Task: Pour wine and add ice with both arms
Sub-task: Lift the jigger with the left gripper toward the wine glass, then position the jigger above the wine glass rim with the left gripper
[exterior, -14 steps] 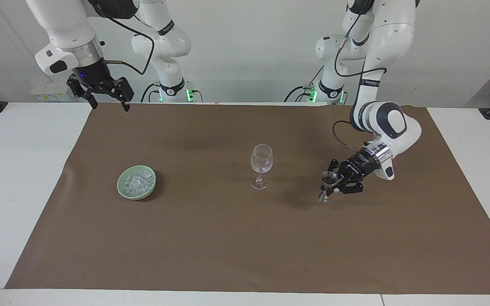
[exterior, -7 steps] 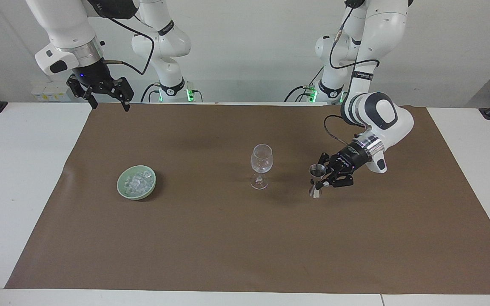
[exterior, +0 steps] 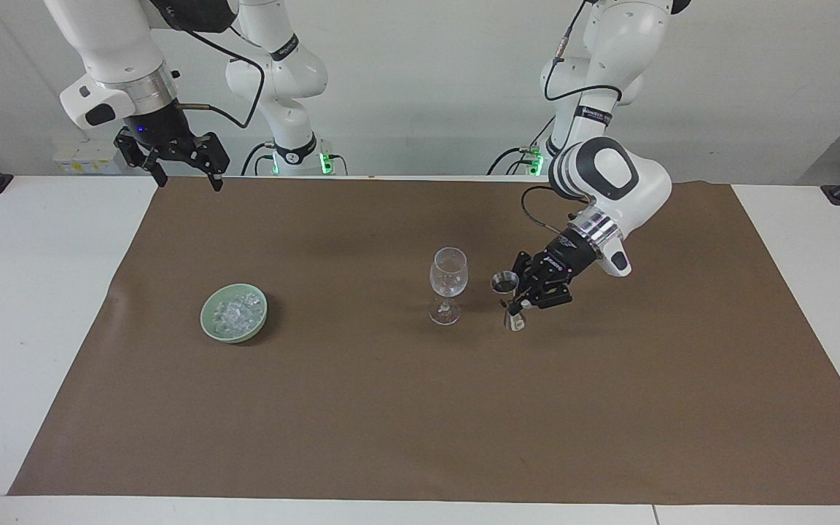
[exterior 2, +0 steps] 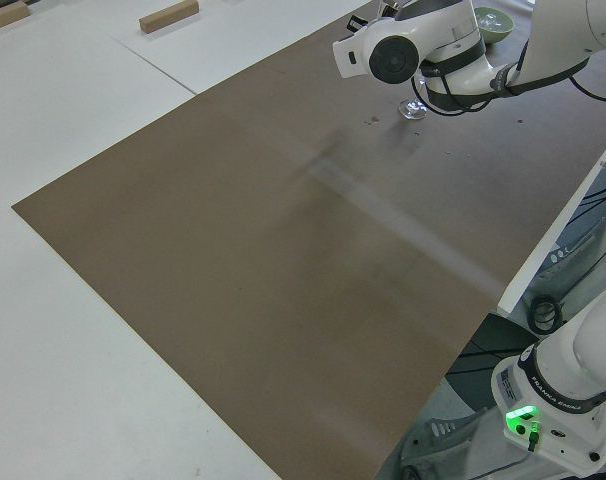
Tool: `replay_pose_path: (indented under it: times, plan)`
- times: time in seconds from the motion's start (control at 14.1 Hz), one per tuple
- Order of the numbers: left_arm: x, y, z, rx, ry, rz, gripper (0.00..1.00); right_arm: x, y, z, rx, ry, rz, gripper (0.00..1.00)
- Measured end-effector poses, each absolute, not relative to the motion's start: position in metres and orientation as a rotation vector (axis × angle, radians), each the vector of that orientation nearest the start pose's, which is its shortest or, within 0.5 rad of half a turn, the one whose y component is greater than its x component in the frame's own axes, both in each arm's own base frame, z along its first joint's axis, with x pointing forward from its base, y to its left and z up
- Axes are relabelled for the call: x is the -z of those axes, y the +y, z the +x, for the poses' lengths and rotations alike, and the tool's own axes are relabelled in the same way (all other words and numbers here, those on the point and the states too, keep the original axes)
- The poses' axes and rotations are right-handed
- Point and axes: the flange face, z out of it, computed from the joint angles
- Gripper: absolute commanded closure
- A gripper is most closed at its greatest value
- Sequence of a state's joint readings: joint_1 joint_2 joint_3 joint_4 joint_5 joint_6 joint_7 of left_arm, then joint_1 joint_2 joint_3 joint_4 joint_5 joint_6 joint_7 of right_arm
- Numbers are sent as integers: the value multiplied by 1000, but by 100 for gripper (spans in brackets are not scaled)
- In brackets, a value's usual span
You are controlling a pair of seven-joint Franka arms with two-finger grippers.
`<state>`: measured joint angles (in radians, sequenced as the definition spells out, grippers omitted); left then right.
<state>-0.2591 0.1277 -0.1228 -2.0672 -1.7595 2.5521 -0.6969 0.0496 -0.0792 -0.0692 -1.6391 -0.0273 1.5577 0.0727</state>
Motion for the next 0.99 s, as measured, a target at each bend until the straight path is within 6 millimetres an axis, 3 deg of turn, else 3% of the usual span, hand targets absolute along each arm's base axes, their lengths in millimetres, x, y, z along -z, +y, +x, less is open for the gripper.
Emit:
replay_pose_path:
  times: [0.28, 0.57, 0.99]
  plan:
    - [-405, -212, 549, 373, 1516, 1310, 100, -634, -15, 528, -3, 146, -3160, 0]
    - [-406, -236, 536, 327, 1510, 1361, 100, -634, -15, 528, -3, 146, -3160, 0]
    - [-407, -234, 536, 245, 1461, 1420, 100, -634, -15, 528, -3, 146, -3160, 0]
